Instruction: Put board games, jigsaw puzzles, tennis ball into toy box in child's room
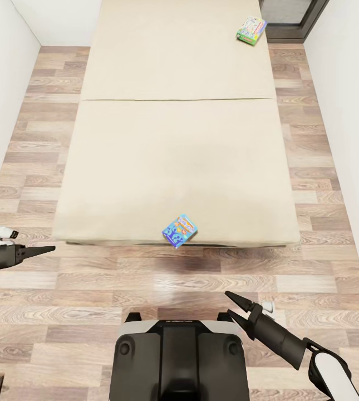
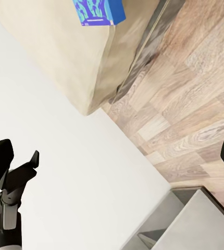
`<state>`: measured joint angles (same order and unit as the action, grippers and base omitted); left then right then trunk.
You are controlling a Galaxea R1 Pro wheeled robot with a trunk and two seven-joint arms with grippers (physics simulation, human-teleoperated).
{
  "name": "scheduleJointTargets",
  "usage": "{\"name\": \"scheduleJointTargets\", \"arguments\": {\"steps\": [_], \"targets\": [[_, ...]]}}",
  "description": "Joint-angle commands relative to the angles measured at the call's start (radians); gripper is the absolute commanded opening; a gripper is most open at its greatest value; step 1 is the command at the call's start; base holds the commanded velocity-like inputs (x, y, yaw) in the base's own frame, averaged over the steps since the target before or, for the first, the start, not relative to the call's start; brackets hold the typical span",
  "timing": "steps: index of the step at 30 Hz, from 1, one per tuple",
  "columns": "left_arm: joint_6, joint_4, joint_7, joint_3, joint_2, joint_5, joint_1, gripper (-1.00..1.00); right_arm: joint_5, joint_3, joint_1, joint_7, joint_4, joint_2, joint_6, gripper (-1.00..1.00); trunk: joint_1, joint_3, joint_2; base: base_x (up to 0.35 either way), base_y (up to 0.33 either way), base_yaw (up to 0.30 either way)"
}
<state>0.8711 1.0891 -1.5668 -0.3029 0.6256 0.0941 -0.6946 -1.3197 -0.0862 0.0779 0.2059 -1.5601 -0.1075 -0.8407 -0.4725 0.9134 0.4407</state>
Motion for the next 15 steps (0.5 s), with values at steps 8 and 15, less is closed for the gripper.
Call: {"name": "scheduleJointTargets", "arguments": {"steps": [8, 15], "targets": [[0.009, 0.000, -0.004, 0.001, 0.000, -0.001, 0.000, 1.00, 0.005, 0.002, 0.000, 0.003, 0.003, 0.001, 0.000, 1.00, -0.001, 0.001, 0.001, 0.000, 0.000, 0.001], [0.008, 0.000, -0.004, 0.000, -0.003, -0.001, 0.000, 1.00, 0.066, 0.054, 0.006, 0.009, 0.153, 0.035, 0.117, 1.00, -0.001, -0.006, 0.001, 0.000, 0.000, 0.049]]}}
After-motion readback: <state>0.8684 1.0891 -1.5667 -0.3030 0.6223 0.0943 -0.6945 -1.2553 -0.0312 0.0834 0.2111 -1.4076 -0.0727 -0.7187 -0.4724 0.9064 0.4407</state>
